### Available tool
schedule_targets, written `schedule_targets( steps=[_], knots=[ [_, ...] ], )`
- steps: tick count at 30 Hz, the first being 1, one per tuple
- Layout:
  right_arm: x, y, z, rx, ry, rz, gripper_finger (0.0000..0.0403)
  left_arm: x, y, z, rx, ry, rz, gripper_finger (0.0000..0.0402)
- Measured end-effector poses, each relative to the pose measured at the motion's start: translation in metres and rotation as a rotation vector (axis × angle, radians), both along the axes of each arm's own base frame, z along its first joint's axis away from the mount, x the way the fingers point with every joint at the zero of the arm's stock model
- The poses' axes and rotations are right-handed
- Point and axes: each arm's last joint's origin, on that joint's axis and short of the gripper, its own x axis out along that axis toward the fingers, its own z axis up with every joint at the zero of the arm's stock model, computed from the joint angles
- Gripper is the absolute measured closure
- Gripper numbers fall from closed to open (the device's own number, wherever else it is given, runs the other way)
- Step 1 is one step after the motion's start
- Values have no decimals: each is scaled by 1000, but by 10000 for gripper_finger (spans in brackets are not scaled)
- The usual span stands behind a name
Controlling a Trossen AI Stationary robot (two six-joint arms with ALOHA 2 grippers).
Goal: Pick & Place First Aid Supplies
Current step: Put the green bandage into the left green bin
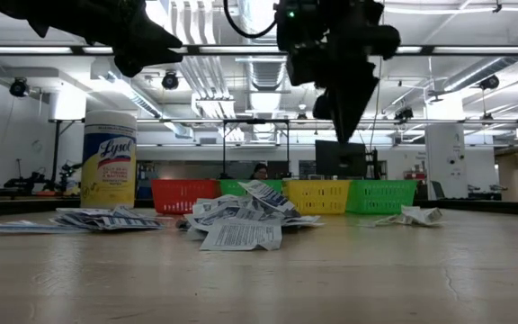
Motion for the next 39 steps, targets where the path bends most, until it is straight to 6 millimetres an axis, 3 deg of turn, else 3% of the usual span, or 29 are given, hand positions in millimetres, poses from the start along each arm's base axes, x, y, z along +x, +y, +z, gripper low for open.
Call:
schedule_targets(
  steps=[14, 25, 30, 39],
  knots=[
    [-16, 29, -52, -6, 29, 177, 332, 0, 0, -1, -15, 2, -7, 227],
    [-13, 29, -54, -7, -3, 146, 266, 0, 0, -1, -15, 2, -7, 227],
    [-14, 30, -58, -20, -26, 214, 235, 0, 0, 0, -15, 2, -6, 227],
    [-17, 32, -67, -34, -35, 305, 223, 0, 0, 0, -15, 2, -6, 227]
  ],
)
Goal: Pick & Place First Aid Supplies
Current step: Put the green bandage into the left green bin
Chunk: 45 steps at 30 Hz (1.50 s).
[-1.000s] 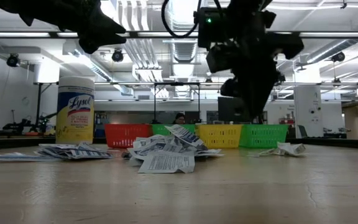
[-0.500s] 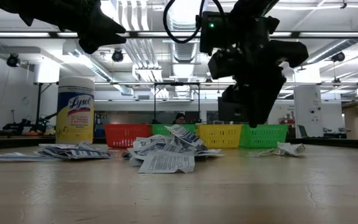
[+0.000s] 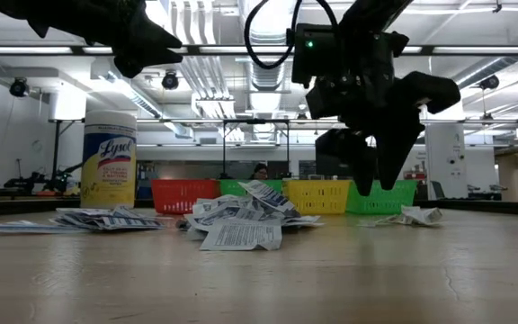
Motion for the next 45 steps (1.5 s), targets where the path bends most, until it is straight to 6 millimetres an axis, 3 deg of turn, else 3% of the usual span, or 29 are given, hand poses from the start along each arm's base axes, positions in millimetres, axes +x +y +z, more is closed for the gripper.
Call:
schedule_targets(
  steps=[16, 24, 38, 45],
  knots=[
    [5, 9, -33, -13, 40, 21, 223, 0, 0, 0, -6, 1, 2, 227],
    [7, 13, -48, -152, 77, 15, 243, 0, 0, -1, -13, 6, 2, 227],
    [13, 12, -35, -175, 43, -53, 347, 0, 0, -1, -20, 5, 4, 227],
    [17, 10, -24, -195, 7, -62, 379, 0, 0, -1, -21, 5, 4, 227]
  ],
)
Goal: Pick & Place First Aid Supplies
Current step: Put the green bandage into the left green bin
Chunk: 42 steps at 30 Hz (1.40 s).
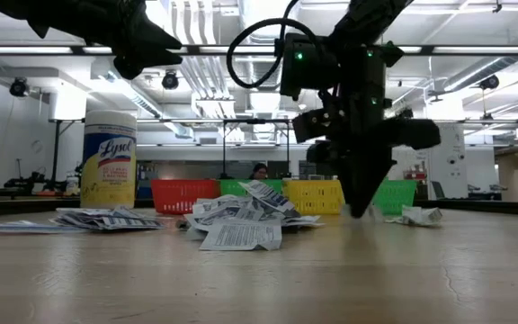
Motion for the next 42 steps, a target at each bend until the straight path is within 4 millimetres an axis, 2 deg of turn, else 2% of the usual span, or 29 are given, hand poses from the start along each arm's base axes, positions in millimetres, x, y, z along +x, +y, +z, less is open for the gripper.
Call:
schedule_targets(
  steps=[11, 26, 30, 39, 42],
  knots=[
    [19, -1, 45, 14, -118, 19, 394, 0, 0, 0, -1, 2, 0, 227],
    [7, -4, 31, 37, -25, -46, 391, 0, 0, -2, -14, 18, -6, 227],
    [7, -5, 28, 77, -15, -47, 366, 0, 0, -2, -13, 18, -6, 227],
    [7, -13, 24, 68, -16, -68, 282, 0, 0, -2, -13, 18, -6, 227],
    [4, -13, 18, 49, -18, -71, 260, 0, 0, -2, -15, 18, -6, 227]
  ],
)
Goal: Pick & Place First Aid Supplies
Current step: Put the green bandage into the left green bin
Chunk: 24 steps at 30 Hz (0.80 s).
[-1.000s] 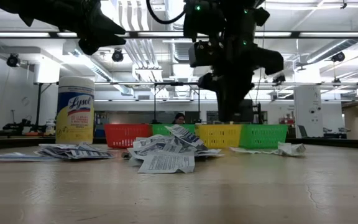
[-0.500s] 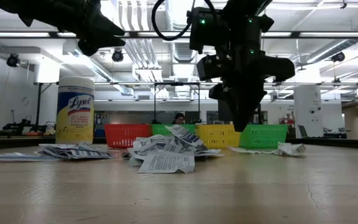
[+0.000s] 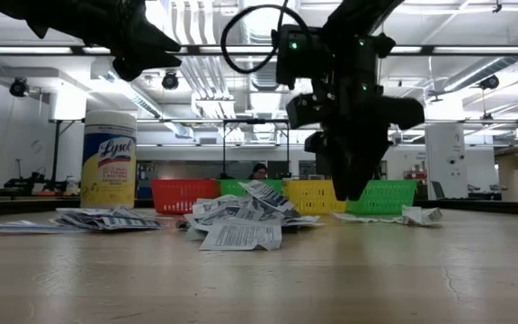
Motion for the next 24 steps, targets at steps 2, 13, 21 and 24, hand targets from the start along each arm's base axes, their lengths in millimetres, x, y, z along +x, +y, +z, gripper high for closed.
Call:
schedule_targets(
  steps=[2, 13, 21, 24],
  knots=[
    [-2, 0, -6, -3, -2, -4, 250, 0, 0, 0, -1, 0, 0, 227],
    [-12, 0, -28, -79, -9, -14, 217, 0, 0, 0, -2, -1, 2, 227],
    [-19, 4, -36, -73, 2, -1, 233, 0, 0, 0, -8, -2, 12, 227],
    [-21, 4, -38, -75, 8, -1, 259, 0, 0, 0, -7, -2, 18, 227]
  ],
)
